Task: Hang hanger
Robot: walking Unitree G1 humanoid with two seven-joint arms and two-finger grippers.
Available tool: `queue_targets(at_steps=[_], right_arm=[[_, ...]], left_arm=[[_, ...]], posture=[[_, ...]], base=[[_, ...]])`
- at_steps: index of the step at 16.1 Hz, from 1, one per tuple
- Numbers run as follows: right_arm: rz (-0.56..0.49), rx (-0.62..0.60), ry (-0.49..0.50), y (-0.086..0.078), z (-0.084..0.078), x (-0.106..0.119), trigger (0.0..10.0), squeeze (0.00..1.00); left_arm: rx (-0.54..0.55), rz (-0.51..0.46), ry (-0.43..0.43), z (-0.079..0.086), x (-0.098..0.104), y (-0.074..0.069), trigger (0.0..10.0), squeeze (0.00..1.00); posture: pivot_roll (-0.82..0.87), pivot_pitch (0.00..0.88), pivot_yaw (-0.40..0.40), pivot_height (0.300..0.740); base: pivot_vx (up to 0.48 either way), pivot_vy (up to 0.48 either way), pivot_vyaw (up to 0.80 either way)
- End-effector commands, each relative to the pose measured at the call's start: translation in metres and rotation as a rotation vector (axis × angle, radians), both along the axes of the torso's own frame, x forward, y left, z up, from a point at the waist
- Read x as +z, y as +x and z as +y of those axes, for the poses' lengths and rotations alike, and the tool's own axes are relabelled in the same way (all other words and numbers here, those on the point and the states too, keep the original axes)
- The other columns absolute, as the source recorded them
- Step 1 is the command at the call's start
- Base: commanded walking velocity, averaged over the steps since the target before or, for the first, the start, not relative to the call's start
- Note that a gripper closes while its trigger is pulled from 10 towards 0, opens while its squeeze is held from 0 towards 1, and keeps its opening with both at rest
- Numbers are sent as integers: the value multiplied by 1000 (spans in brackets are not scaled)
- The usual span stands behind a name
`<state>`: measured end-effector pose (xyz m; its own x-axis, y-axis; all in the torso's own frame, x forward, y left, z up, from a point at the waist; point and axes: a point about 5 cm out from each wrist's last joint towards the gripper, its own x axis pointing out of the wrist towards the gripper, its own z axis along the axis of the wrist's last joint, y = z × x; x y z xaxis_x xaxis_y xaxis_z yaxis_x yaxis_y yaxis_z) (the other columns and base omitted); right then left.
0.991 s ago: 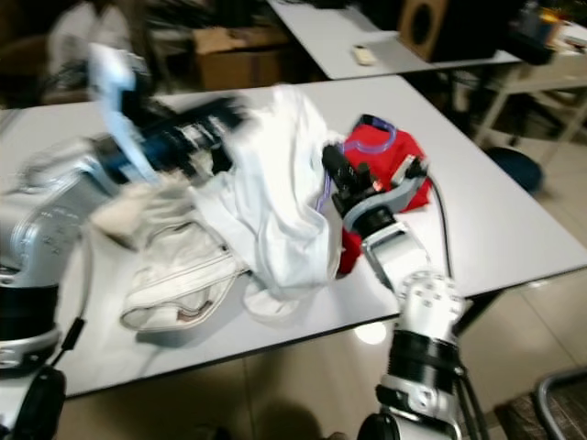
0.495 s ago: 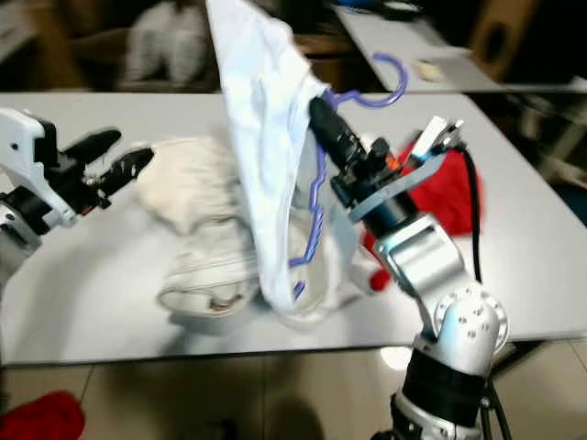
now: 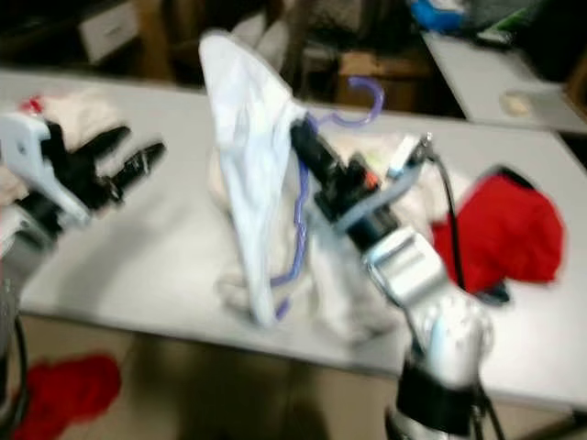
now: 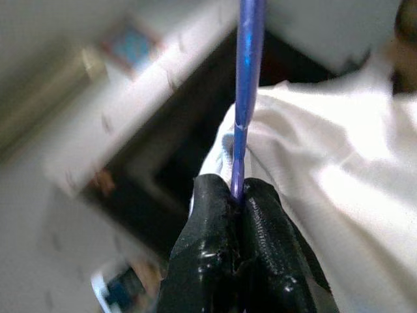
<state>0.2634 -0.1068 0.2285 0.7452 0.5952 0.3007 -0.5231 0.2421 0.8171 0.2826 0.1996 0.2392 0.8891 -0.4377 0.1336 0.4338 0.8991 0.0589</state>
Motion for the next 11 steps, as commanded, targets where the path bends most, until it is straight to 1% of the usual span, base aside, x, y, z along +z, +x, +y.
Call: queue_targets(at_steps=[1, 3, 4, 5, 6, 8, 9, 11], right_arm=[[-20, 14, -107, -4, 3, -6, 10000, 0], [-6, 5, -108, -5, 0, -13, 10000, 0], [-9, -1, -115, -5, -1, -14, 10000, 0], [-22, -5, -112, -6, -2, -14, 10000, 0], [-30, -6, -112, -7, -2, -14, 10000, 0], [-45, -12, -118, -7, -1, -15, 10000, 0], [-47, -16, -120, -6, -1, -16, 10000, 0], [-48, -22, -121, -5, -4, -17, 10000, 0]], left_arm=[[-11, 18, 35, -7, -6, 1, 10000, 0], [-12, 68, 57, -10, -19, -3, 10000, 0], [10, 91, 49, -7, -25, -2, 10000, 0], [26, 97, 65, -6, -31, -2, 10000, 0], [29, 98, 75, -6, -33, -2, 10000, 0], [34, 97, 62, -8, -34, -2, 10000, 0], [24, 101, 61, -15, -38, -2, 10000, 0], [-46, 107, 66, -27, -38, -4, 10000, 0]], posture=[[-116, 0, -7, 740], [-104, 0, -1, 740], [-107, 0, 1, 740], [-109, 0, -3, 740], [-108, 0, -10, 740], [-112, 0, -15, 740], [-110, 0, -17, 740], [-96, 0, -15, 740]], base=[[0, 0, 744], [0, 0, 744], [0, 0, 744], [0, 0, 744], [0, 0, 744], [0, 0, 744], [0, 0, 744], [0, 0, 744]])
